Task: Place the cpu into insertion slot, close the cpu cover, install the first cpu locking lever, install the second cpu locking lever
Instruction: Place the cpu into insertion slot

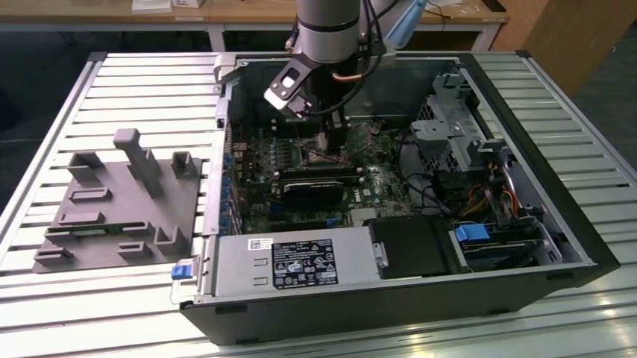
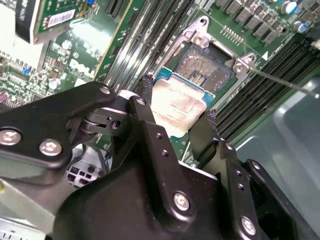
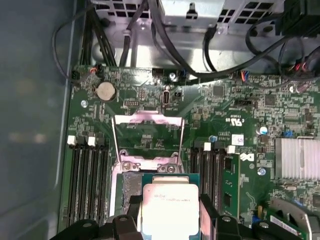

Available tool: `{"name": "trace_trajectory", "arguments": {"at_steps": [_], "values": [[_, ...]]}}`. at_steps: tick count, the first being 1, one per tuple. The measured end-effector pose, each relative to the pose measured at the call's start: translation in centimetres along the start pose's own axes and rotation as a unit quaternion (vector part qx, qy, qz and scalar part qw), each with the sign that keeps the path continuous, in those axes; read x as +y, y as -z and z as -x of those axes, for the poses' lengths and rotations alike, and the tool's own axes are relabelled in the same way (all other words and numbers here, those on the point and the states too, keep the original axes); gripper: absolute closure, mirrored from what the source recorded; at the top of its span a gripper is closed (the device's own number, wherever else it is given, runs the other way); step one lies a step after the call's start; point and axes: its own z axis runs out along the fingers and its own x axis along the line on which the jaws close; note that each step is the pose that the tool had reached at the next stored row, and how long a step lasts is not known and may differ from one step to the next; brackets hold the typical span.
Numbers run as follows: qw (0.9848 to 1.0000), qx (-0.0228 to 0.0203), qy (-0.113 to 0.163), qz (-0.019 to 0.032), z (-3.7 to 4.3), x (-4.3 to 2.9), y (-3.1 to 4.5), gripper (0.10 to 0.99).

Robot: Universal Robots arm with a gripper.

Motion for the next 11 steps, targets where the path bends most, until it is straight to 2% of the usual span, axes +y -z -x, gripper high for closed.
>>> {"name": "trace_trajectory", "arguments": {"at_steps": [6,11], "values": [[1.0000,0.0000,0.000,0.0000,-0.34,-0.40,-0.53,0.549],[1.0000,0.0002,0.000,0.0000,-0.65,-0.44,-0.95,0.549]]}}
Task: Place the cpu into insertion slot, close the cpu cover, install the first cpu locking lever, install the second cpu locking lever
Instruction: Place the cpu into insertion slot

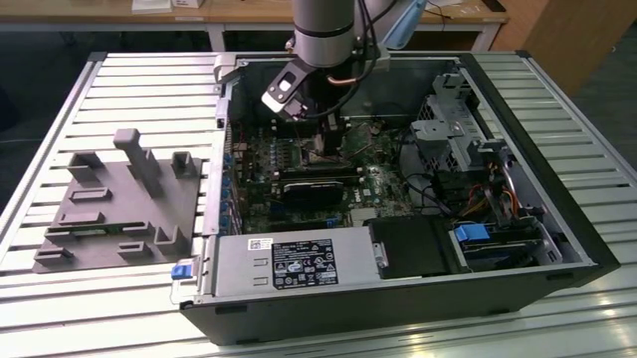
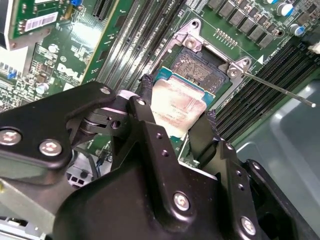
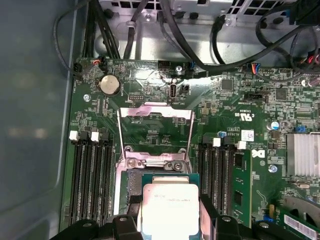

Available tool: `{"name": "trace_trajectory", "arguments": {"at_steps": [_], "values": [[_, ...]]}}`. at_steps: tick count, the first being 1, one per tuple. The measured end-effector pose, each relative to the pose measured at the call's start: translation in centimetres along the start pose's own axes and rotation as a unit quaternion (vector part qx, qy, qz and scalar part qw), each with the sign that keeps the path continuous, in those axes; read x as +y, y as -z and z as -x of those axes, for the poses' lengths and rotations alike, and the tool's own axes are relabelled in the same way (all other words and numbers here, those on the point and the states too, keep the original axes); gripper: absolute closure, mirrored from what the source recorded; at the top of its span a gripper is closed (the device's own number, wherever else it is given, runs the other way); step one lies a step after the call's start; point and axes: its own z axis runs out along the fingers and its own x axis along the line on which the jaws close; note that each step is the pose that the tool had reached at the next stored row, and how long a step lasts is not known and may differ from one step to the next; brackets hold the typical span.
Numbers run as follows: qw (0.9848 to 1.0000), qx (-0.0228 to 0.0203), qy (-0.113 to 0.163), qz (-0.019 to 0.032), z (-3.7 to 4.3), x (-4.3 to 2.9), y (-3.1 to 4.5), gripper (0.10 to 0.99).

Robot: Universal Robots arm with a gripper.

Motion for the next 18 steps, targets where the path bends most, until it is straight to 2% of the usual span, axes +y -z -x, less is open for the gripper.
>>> {"name": "trace_trajectory", "arguments": {"at_steps": [7,18], "values": [[1.0000,0.0000,0.000,0.0000,-0.17,-0.19,-0.85,0.549],[1.0000,-0.0001,-0.001,0.0000,-0.41,-0.56,-1.80,0.549]]}}
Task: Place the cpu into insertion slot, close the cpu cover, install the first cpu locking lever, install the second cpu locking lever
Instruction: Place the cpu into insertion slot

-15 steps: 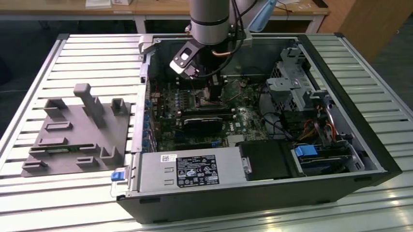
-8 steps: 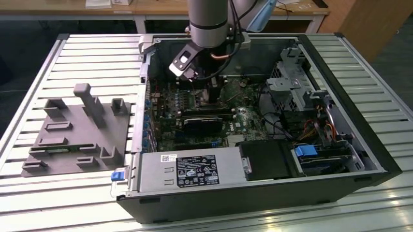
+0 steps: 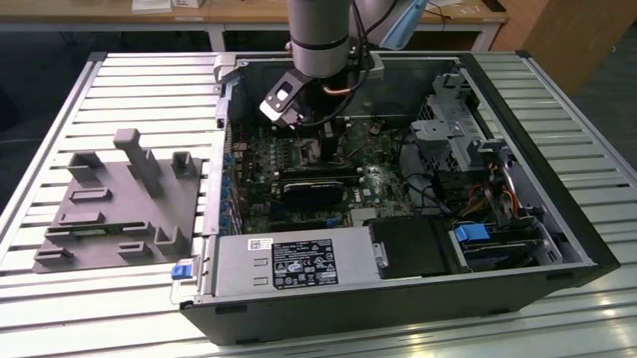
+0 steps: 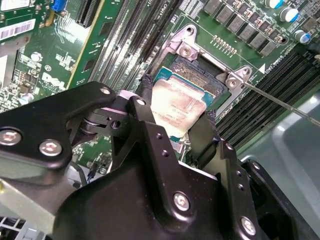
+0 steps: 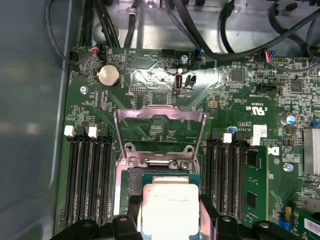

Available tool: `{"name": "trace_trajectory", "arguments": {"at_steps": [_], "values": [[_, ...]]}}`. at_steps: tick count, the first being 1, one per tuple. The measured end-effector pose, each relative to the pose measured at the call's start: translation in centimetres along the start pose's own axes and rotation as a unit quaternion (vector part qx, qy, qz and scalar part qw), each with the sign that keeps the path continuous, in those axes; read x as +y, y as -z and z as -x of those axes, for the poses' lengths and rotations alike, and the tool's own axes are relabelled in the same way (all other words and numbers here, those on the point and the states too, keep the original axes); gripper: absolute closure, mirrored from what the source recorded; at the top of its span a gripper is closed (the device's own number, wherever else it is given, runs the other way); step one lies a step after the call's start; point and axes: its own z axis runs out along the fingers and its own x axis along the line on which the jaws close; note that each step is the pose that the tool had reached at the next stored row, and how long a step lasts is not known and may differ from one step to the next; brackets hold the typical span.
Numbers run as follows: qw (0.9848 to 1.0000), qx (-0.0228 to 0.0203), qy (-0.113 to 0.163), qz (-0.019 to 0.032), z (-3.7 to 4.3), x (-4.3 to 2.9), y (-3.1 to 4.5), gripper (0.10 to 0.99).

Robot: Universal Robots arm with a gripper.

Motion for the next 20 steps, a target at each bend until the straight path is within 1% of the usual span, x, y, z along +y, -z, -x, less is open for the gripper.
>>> {"name": "trace_trajectory", "arguments": {"at_steps": [4,11,16,17,18,20], "values": [[1.0000,0.0000,-0.001,0.0001,-0.26,-0.08,-0.21,0.549],[0.9999,-0.0011,-0.011,0.0000,-0.39,-0.25,-0.73,0.549],[0.9999,-0.0011,-0.011,0.0000,-0.39,-0.25,-0.76,0.549],[0.9999,-0.0012,-0.011,-0.0003,-0.39,-0.26,-0.76,0.549],[0.9999,-0.0009,-0.011,-0.0027,-0.40,-0.25,-0.78,0.549],[0.9999,-0.0011,-0.011,-0.0034,-0.39,-0.26,-0.77,0.549]]}}
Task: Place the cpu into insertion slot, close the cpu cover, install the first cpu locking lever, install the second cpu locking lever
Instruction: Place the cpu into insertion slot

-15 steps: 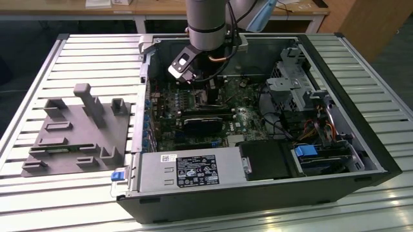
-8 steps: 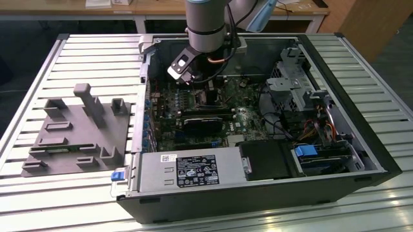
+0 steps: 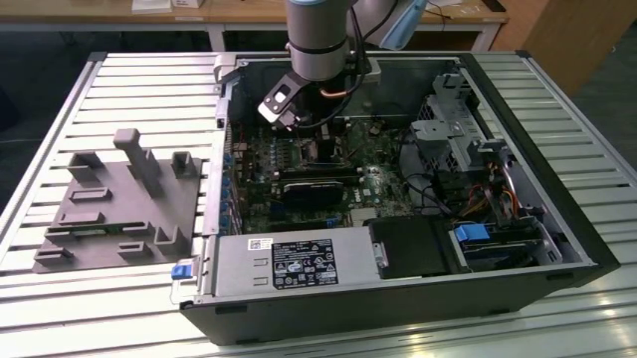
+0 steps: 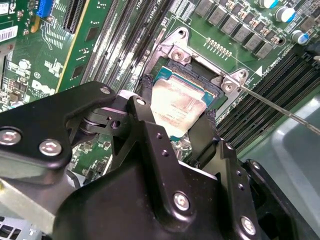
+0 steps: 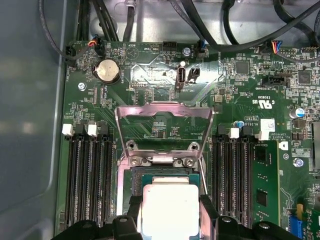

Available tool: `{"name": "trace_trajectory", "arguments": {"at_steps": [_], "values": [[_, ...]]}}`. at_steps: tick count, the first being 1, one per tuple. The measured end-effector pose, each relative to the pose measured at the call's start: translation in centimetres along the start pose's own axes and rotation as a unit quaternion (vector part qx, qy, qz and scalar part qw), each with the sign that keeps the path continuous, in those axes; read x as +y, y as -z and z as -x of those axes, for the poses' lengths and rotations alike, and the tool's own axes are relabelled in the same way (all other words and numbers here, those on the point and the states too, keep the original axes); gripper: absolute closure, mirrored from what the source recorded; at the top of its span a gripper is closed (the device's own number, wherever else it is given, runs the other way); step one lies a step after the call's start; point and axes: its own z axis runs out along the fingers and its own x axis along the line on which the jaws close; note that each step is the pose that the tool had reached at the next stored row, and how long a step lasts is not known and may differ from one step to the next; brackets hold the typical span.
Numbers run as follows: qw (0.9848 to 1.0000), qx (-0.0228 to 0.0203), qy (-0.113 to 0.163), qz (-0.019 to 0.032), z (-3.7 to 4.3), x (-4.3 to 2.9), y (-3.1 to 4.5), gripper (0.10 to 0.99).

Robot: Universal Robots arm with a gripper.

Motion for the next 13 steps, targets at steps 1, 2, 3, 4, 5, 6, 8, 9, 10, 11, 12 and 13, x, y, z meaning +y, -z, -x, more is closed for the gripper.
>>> {"name": "trace_trajectory", "arguments": {"at_steps": [1,2,3,4,5,6,8,9,10,11,12,13], "values": [[1.0000,0.0000,0.000,-0.0002,0.00,0.00,0.00,0.549],[1.0000,0.0000,0.000,-0.0004,0.00,0.00,0.00,0.549],[1.0000,-0.0001,0.000,-0.0004,0.01,0.00,-0.01,0.549],[1.0000,0.0001,0.000,-0.0003,0.00,0.00,-0.06,0.549],[1.0000,0.0001,0.000,-0.0005,-0.02,0.00,-0.11,0.549],[1.0000,0.0000,0.000,-0.0008,-0.04,-0.01,-0.17,0.549],[1.0000,-0.0001,0.000,-0.0017,-0.12,-0.02,-0.29,0.549],[1.0000,0.0000,0.000,-0.0022,-0.17,-0.03,-0.36,0.549],[1.0000,0.0000,0.000,-0.0027,-0.21,-0.03,-0.44,0.549],[1.0000,-0.0001,0.000,-0.0031,-0.26,-0.04,-0.52,0.549],[1.0000,-0.0001,0.000,-0.0035,-0.31,-0.05,-0.59,0.549],[1.0000,-0.0002,0.000,-0.0037,-0.37,-0.06,-0.67,0.549]]}}
